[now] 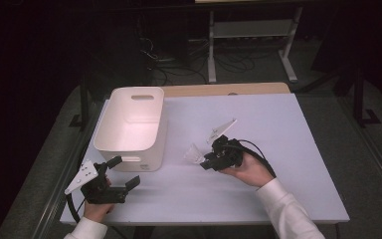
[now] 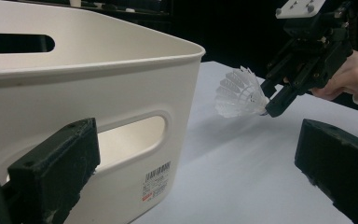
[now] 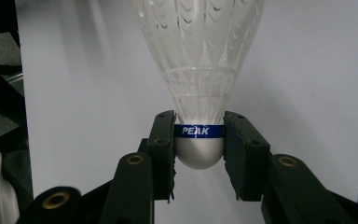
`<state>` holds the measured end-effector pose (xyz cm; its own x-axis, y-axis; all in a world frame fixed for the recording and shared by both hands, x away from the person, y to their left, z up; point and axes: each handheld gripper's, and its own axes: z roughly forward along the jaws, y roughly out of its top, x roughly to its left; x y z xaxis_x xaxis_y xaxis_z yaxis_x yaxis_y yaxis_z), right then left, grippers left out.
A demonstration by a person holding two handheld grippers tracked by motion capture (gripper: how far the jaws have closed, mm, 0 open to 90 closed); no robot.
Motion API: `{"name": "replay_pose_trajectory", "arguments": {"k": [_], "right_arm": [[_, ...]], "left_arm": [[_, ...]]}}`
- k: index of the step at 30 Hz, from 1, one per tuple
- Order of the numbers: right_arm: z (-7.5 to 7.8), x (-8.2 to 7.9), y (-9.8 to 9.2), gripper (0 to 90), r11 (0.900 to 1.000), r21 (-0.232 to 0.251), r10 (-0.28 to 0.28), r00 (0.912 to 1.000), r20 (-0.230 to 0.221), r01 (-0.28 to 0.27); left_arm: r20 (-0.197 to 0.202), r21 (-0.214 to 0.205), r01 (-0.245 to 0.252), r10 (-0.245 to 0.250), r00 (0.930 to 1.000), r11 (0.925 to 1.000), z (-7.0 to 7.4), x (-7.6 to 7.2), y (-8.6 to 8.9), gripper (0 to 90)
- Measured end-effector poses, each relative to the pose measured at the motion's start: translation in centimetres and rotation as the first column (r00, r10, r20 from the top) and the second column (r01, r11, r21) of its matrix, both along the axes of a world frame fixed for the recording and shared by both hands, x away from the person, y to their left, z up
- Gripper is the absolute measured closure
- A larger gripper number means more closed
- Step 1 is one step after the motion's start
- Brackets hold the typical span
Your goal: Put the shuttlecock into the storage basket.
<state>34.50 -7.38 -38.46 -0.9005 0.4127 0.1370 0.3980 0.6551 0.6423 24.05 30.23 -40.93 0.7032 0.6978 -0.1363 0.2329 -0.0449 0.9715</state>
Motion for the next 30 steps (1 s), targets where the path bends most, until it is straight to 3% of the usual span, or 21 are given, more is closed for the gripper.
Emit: {"name": "replay_pose_trajectory", "arguments": {"k": [7, 15, 22, 30], "right_arm": [[1.2, 0.1, 0.3, 63.6, 0.9998, 0.018, 0.012, 0.9996, 0.026, -0.013], [2.6, 0.1, 0.8, 63.6, 0.9991, 0.041, -0.004, 0.9999, 0.013, 0.003], [3.6, 0.5, 1.0, 63.6, 0.9985, 0.056, 0.000, 0.9994, 0.036, -0.002], [4.3, 1.2, 1.7, 63.6, 0.9973, 0.072, -0.012, 0.9997, 0.022, 0.011]], "left_arm": [[-0.001, -0.001, -0.004, 0.004, 1.0000, 1.0000, 0.0, 0.0, 0.0, 0.0], [0.001, -0.003, -0.003, 0.003, 1.0000, 1.0000, 0.0, 0.0, 0.0, 0.0], [0.001, -0.021, -0.004, 0.004, 1.0000, 0.9998, 0.0, 0.0, -0.1, 0.0], [0.000, -0.011, -0.004, 0.004, 1.0000, 0.9999, 0.0, 0.0, 0.0, 0.0]]}}
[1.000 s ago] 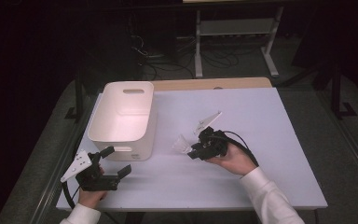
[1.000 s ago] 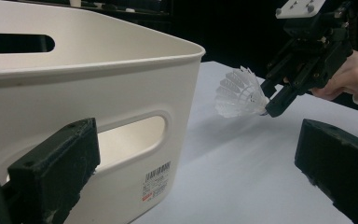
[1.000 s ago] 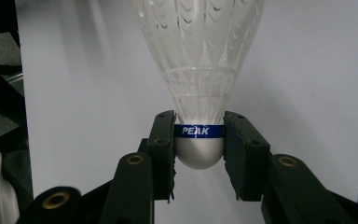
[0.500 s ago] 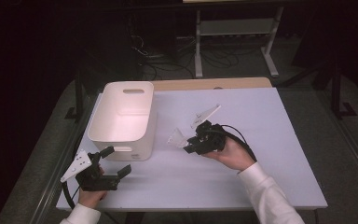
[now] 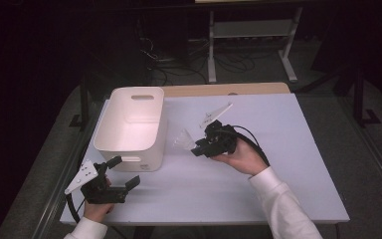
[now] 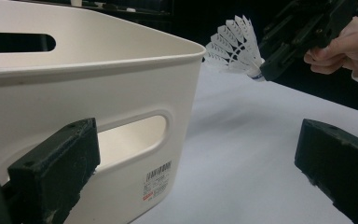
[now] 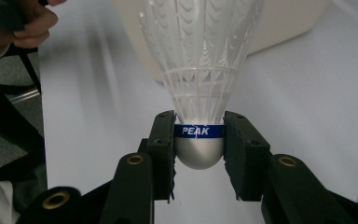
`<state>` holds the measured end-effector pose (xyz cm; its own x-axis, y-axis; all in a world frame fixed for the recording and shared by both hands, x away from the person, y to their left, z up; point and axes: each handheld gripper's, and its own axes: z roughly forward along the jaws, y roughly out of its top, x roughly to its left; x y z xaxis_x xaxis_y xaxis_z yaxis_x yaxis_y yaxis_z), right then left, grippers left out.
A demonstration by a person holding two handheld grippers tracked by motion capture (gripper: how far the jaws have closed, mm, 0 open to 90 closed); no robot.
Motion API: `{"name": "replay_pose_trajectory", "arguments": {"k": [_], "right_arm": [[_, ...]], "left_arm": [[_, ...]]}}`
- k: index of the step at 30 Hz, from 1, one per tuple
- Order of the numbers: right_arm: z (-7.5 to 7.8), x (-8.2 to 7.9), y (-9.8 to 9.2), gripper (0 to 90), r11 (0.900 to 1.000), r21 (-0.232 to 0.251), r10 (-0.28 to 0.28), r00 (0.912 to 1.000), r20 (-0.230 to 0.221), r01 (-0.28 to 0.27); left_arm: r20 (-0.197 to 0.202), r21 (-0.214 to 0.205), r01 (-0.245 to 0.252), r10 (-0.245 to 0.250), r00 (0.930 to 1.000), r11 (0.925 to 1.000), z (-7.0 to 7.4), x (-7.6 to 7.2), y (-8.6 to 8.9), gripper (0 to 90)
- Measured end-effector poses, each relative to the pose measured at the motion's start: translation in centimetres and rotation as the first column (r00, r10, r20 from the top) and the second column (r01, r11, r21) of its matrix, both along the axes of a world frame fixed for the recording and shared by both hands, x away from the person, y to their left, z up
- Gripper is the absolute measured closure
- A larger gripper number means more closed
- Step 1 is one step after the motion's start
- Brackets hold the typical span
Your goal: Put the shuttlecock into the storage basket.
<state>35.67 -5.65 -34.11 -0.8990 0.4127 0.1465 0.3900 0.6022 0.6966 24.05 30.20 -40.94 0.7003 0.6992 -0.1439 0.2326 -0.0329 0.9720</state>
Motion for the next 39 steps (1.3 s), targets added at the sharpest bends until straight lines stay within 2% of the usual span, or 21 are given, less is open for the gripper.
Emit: {"name": "replay_pose_trajectory", "arguments": {"k": [6, 9, 14, 23, 24, 25, 26, 31, 33, 34, 39], "right_arm": [[0.6, 0.7, 0.3, 63.6, 0.9998, 0.018, 0.009, 0.9994, 0.033, -0.010], [0.9, 0.8, 0.3, 63.6, 0.9991, 0.041, -0.014, 0.9999, -0.003, 0.015], [1.0, 1.4, 0.2, 63.6, 0.9989, 0.045, -0.011, 0.9999, 0.012, 0.010], [1.7, 1.9, 0.7, 63.6, 0.9987, 0.048, -0.020, 0.9997, -0.011, 0.020], [2.0, 2.1, 0.7, 63.6, 0.9990, 0.043, -0.011, 0.9998, 0.016, 0.010], [2.1, 2.1, 0.8, 63.7, 0.9989, 0.044, -0.013, 0.9998, 0.015, 0.012], [2.2, 2.3, 0.8, 63.7, 0.9992, 0.039, 0.002, 0.9992, 0.040, -0.004], [3.1, 2.4, 1.3, 63.6, 0.9989, 0.046, 0.008, 0.9986, 0.052, -0.010], [3.5, 2.5, 1.6, 63.6, 0.9987, 0.049, 0.011, 0.9985, 0.054, -0.013], [3.6, 2.5, 1.8, 63.6, 0.9987, 0.050, 0.010, 0.9987, 0.049, -0.012], [4.3, 2.6, 2.6, 63.6, 0.9993, 0.030, 0.019, 0.9975, 0.068, -0.021]], "left_arm": [[0.001, 0.002, 0.003, -0.003, 1.0000, 1.0000, 0.0, 0.0, 0.0, 0.0], [0.001, -0.002, 0.003, -0.003, 1.0000, 1.0000, 0.0, 0.0, 0.0, 0.0], [0.002, 0.002, 0.002, -0.002, 1.0000, 1.0000, 0.0, 0.0, 0.1, 0.0], [0.000, -0.002, 0.002, -0.002, 1.0000, 1.0000, 0.0, 0.0, 0.0, 0.0], [0.001, -0.003, 0.002, -0.002, 1.0000, 1.0000, 0.0, 0.0, 0.0, 0.0], [0.002, -0.001, 0.002, -0.002, 1.0000, 1.0000, 0.0, 0.0, 0.0, 0.0], [0.001, 0.001, 0.002, -0.002, 1.0000, 1.0000, 0.0, 0.0, 0.0, 0.0], [0.004, -0.004, 0.005, -0.005, 1.0000, 1.0000, 0.0, 0.1, 0.0, 0.0], [0.003, -0.023, 0.003, -0.002, 1.0000, 0.9997, 0.0, 0.0, -0.1, 0.0], [0.005, -0.008, 0.004, -0.004, 1.0000, 1.0000, 0.0, 0.0, 0.0, 0.0], [0.002, -0.003, 0.005, -0.005, 1.0000, 1.0000, 0.0, 0.0, 0.0, 0.0]]}}
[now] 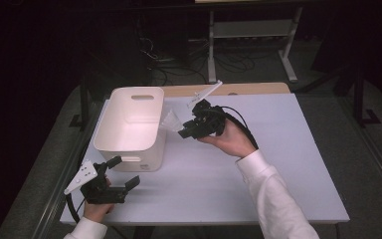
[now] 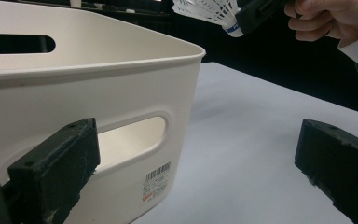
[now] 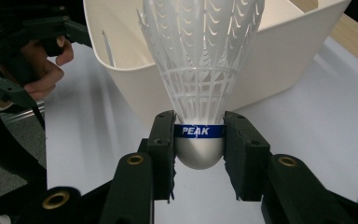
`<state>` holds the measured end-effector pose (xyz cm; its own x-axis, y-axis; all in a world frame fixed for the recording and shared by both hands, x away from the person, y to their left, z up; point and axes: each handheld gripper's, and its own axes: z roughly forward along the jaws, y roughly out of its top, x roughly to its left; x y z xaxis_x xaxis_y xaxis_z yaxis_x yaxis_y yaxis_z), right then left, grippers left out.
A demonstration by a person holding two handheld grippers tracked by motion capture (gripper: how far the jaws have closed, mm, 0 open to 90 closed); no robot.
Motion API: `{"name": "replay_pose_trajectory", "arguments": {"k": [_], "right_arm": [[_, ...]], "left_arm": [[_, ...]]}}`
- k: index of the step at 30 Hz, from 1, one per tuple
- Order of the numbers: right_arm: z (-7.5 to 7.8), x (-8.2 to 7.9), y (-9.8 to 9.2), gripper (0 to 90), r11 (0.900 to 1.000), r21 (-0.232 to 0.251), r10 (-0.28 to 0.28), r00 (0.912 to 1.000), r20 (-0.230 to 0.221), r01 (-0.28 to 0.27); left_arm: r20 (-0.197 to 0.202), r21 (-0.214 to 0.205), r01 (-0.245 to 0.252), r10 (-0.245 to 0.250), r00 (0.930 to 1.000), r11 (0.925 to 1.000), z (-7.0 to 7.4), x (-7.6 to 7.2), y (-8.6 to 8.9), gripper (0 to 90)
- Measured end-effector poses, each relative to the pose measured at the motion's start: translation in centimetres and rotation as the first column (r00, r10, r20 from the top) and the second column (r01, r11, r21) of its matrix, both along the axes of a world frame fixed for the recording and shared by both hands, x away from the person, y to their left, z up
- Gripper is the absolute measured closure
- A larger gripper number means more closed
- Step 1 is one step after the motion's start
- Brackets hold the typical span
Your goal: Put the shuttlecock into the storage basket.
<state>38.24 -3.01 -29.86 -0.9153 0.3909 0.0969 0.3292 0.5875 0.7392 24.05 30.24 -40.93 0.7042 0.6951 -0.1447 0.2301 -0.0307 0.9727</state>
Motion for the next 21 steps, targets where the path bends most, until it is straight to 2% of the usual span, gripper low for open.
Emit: {"name": "replay_pose_trajectory", "arguments": {"k": [5, 8, 11, 12, 14, 18, 21], "right_arm": [[0.6, 0.1, 0.5, 63.6, 1.0000, -0.001, 0.006, 0.9999, 0.009, -0.006], [0.8, 0.2, 0.7, 63.7, 1.0000, 0.002, 0.008, 0.9999, 0.013, -0.008], [1.0, 0.3, 1.0, 63.6, 1.0000, -0.002, 0.005, 1.0000, -0.002, -0.005], [1.0, 0.4, 1.0, 63.6, 0.9999, -0.004, 0.015, 0.9998, 0.012, -0.015], [1.2, 0.5, 1.1, 63.6, 0.9999, -0.002, 0.014, 0.9998, 0.010, -0.014], [1.6, 0.8, 1.5, 63.6, 0.9998, -0.003, 0.021, 0.9996, 0.020, -0.021], [1.9, 0.9, 1.8, 63.6, 0.9998, 0.007, 0.021, 0.9998, 0.007, -0.021]], "left_arm": [[0.002, -0.024, 0.000, 0.000, 1.0000, 0.9997, 0.0, 0.0, -0.2, 0.0], [0.003, -0.023, 0.000, 0.000, 1.0000, 0.9997, 0.0, 0.0, -0.2, 0.0], [0.002, -0.021, 0.002, -0.002, 1.0000, 0.9998, 0.0, 0.0, -0.2, 0.0], [0.003, -0.022, 0.002, -0.001, 1.0000, 0.9998, 0.0, 0.0, -0.2, 0.0], [0.004, -0.003, 0.003, -0.003, 1.0000, 1.0000, 0.0, 0.0, 0.0, 0.0], [0.003, -0.006, 0.002, -0.002, 1.0000, 1.0000, 0.0, 0.0, -0.1, 0.0], [0.002, -0.010, 0.001, -0.001, 1.0000, 1.0000, 0.0, 0.0, -0.1, 0.0]]}}
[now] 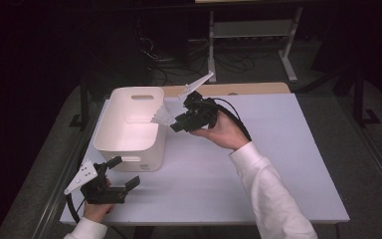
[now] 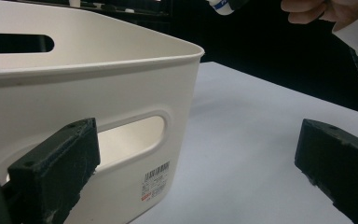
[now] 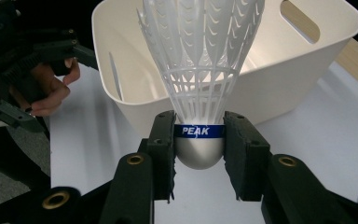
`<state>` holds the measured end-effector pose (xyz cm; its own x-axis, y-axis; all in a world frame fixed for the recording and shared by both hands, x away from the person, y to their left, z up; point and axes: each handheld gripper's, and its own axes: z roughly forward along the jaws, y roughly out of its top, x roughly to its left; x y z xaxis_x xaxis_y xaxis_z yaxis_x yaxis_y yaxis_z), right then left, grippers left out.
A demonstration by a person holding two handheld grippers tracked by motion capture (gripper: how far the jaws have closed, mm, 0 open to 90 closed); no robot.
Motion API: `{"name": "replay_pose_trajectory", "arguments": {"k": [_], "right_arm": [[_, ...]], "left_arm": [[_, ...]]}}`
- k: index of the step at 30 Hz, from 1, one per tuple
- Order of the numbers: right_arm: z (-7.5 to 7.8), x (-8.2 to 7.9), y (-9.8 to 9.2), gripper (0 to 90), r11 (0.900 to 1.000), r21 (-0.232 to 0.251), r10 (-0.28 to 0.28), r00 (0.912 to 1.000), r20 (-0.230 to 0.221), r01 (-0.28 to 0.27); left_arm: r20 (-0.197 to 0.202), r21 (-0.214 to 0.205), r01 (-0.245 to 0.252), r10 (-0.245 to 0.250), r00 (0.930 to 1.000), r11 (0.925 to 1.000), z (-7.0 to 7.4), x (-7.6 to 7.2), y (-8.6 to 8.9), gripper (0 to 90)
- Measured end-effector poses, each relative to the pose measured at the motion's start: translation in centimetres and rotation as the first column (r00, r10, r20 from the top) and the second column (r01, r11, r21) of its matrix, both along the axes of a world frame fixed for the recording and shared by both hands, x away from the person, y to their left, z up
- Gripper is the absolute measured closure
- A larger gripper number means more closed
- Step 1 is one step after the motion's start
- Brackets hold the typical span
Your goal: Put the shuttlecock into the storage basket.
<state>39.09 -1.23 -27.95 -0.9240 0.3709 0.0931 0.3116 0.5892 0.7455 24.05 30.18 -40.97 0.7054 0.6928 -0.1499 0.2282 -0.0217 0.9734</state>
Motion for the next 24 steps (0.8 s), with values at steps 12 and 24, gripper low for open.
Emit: {"name": "replay_pose_trajectory", "arguments": {"k": [12, 24], "right_arm": [[0.6, 0.7, 1.1, 63.7, 0.9998, 0.010, 0.017, 0.9998, 0.009, -0.017], [1.4, 1.4, 2.5, 63.6, 0.9997, 0.009, 0.022, 0.9997, 0.008, -0.022]], "left_arm": [[0.000, 0.002, -0.002, 0.002, 1.0000, 1.0000, 0.0, 0.0, 0.1, 0.0], [-0.001, 0.000, 0.002, -0.002, 1.0000, 1.0000, 0.0, 0.0, 0.1, 0.0]]}}
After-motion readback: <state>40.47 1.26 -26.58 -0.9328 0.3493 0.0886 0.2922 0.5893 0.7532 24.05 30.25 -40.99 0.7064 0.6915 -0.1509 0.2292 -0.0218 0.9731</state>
